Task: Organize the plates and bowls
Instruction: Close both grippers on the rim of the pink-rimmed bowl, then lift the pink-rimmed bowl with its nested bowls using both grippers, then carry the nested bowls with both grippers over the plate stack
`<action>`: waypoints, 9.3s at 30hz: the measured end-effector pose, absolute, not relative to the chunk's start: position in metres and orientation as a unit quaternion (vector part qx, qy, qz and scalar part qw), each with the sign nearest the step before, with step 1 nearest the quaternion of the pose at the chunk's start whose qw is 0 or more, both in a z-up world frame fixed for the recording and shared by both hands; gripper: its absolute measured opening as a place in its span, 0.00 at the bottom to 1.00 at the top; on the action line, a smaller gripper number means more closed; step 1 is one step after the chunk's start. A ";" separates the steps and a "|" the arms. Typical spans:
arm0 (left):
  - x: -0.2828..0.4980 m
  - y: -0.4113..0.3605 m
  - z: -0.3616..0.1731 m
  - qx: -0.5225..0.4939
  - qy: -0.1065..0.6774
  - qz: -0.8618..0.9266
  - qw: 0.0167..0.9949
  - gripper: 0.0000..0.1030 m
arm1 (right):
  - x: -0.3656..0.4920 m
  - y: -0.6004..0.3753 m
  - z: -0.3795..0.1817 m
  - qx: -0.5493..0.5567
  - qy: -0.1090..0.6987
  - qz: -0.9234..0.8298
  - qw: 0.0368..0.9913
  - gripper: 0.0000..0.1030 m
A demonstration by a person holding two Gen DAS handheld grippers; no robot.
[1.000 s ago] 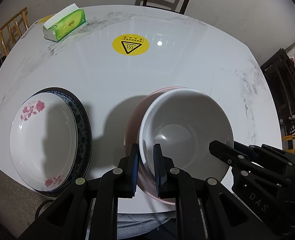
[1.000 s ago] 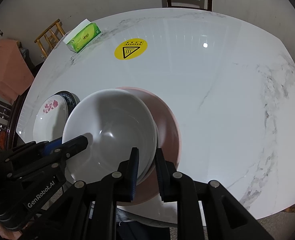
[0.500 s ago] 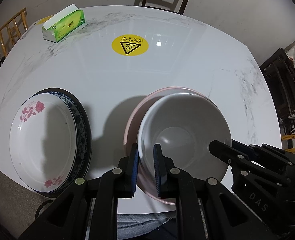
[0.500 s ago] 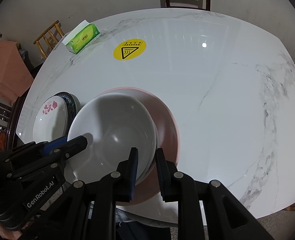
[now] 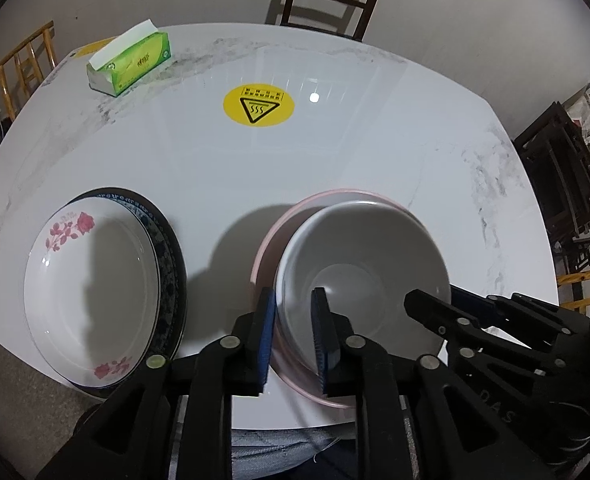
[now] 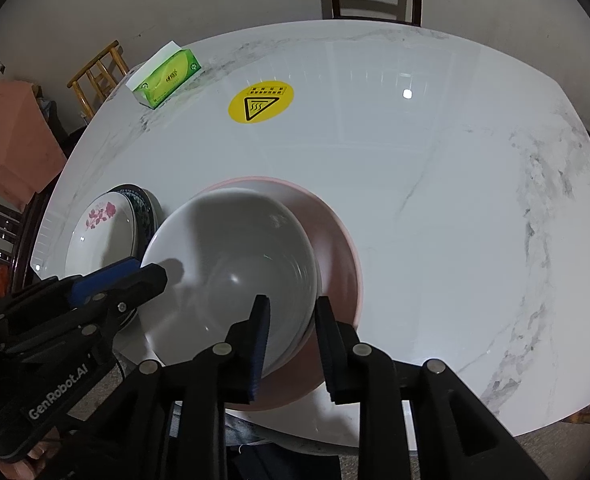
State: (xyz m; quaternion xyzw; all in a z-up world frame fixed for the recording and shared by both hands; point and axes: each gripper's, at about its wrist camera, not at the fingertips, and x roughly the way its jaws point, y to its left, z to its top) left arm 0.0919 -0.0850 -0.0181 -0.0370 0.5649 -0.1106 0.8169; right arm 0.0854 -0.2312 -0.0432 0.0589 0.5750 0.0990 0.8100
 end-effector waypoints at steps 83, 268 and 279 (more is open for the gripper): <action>0.089 -0.042 -0.059 -0.153 0.599 -0.058 0.784 0.27 | 0.072 -0.263 -0.063 0.077 0.574 0.049 0.814 0.23; 0.082 0.161 -0.036 -0.173 0.543 0.033 0.821 0.06 | 0.113 -0.011 -0.039 -0.031 0.598 0.143 0.788 0.14; 0.081 0.162 -0.025 -0.155 0.535 0.043 0.830 0.12 | 0.111 -0.013 -0.030 -0.057 0.578 0.130 0.804 0.26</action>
